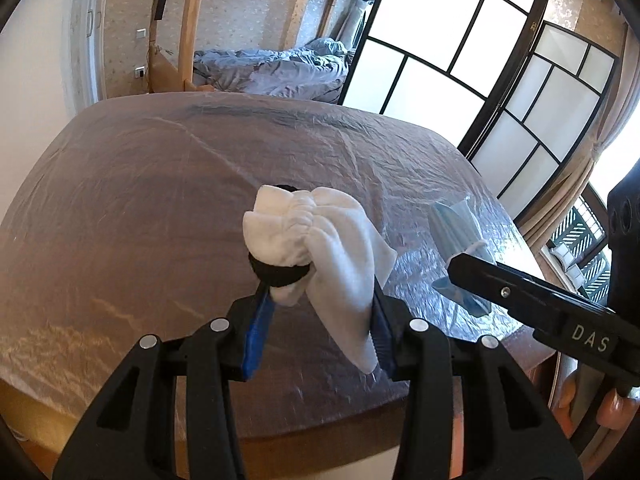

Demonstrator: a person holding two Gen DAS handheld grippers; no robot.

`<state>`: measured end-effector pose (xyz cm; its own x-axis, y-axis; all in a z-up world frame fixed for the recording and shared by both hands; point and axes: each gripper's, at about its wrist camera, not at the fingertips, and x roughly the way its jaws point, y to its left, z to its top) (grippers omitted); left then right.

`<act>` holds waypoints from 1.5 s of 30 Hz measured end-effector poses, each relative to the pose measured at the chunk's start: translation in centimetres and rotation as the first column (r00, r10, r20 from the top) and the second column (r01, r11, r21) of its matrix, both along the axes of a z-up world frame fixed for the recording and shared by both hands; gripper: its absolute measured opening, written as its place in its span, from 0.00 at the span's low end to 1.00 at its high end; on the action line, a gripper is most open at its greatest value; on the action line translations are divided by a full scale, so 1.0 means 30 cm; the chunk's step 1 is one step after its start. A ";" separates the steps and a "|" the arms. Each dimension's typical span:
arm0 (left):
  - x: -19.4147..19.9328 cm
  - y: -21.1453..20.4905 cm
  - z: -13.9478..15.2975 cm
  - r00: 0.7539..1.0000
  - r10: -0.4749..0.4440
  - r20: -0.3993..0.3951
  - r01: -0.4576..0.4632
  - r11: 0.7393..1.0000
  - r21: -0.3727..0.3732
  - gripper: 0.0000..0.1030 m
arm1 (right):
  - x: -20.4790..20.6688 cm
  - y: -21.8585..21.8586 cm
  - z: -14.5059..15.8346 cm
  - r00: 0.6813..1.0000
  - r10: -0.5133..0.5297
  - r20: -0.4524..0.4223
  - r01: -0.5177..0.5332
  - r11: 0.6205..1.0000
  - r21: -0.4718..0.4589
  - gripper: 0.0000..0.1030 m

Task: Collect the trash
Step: 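Lift the cloth bag and blue mask and carry them over the bin, then lower the cloth bag and blue mask into the bin with both grippers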

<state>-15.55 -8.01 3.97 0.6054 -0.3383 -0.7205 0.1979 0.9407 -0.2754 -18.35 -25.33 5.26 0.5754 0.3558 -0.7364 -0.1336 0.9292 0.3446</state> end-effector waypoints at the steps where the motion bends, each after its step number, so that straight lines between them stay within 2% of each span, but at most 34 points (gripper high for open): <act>1: -0.012 0.001 0.000 1.000 0.004 0.002 -0.004 1.000 0.001 0.44 | -0.011 -0.002 -0.001 1.000 0.001 0.001 -0.001 1.000 0.002 0.36; 17: -0.215 0.027 -0.015 0.999 0.046 -0.011 -0.047 0.999 -0.010 0.44 | -0.192 0.032 -0.005 0.999 0.052 0.012 -0.052 0.999 -0.005 0.36; 26: -0.367 0.097 0.000 1.000 -0.001 0.015 0.001 1.000 -0.011 0.44 | -0.367 0.074 -0.013 1.000 -0.013 0.020 0.013 1.000 -0.016 0.36; 30: -0.441 0.142 -0.026 1.000 -0.006 -0.013 0.005 1.000 -0.021 0.44 | -0.463 0.110 -0.041 0.999 -0.038 -0.001 0.038 0.999 -0.019 0.36; 37: -0.539 0.159 -0.072 0.998 -0.012 -0.061 0.012 1.000 0.012 0.44 | -0.593 0.136 -0.125 0.996 -0.057 -0.062 0.054 0.998 -0.038 0.36; 45: -0.564 0.136 -0.125 0.995 0.040 -0.094 -0.036 0.998 0.042 0.44 | -0.605 0.137 -0.178 0.995 -0.003 -0.100 -0.003 0.998 -0.055 0.36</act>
